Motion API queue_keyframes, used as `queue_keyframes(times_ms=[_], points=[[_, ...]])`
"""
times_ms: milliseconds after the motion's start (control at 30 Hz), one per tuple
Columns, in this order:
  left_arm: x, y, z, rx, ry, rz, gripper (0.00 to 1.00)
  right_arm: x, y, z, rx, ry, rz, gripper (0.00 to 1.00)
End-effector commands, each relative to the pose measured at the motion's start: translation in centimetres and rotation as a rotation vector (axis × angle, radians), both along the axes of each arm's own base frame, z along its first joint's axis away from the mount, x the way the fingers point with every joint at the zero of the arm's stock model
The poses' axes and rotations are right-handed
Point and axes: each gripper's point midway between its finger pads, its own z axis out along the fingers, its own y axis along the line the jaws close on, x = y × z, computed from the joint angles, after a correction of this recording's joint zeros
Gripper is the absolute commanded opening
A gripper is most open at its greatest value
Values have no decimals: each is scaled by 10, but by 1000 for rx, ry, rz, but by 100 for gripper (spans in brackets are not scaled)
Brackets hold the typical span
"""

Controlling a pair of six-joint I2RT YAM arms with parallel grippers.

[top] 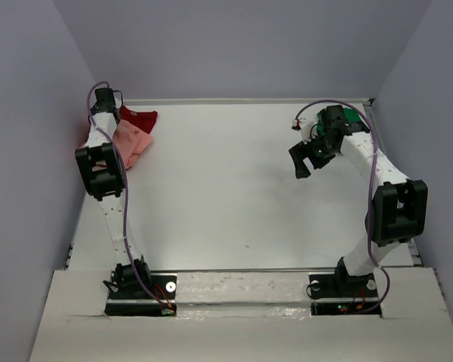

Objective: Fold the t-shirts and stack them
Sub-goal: Put the neatly folded tshirt into the corner of the board with the left arm

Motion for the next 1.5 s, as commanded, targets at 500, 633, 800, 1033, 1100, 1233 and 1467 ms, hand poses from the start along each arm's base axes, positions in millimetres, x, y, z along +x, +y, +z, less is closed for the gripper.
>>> queue_keyframes(times_ms=[500,633,800,1033,1100,1233,1467], points=[[-13,21,25,150,-37,76,93,4,-1,19,-6,-56,12,95],[-17,25,45,187,-53,96,99,0,-1,20,-1,-70,17,95],[-20,28,81,226,-93,113,99,-3,-1,24,4,-92,22,95],[-34,37,157,333,-179,174,99,-10,0,33,17,-130,34,95],[-36,36,177,352,-205,175,99,-12,1,36,21,-142,36,96],[-46,30,217,387,-260,179,99,-16,4,37,40,-147,46,96],[-39,-29,203,72,-256,-77,98,-24,5,38,52,-159,55,96]])
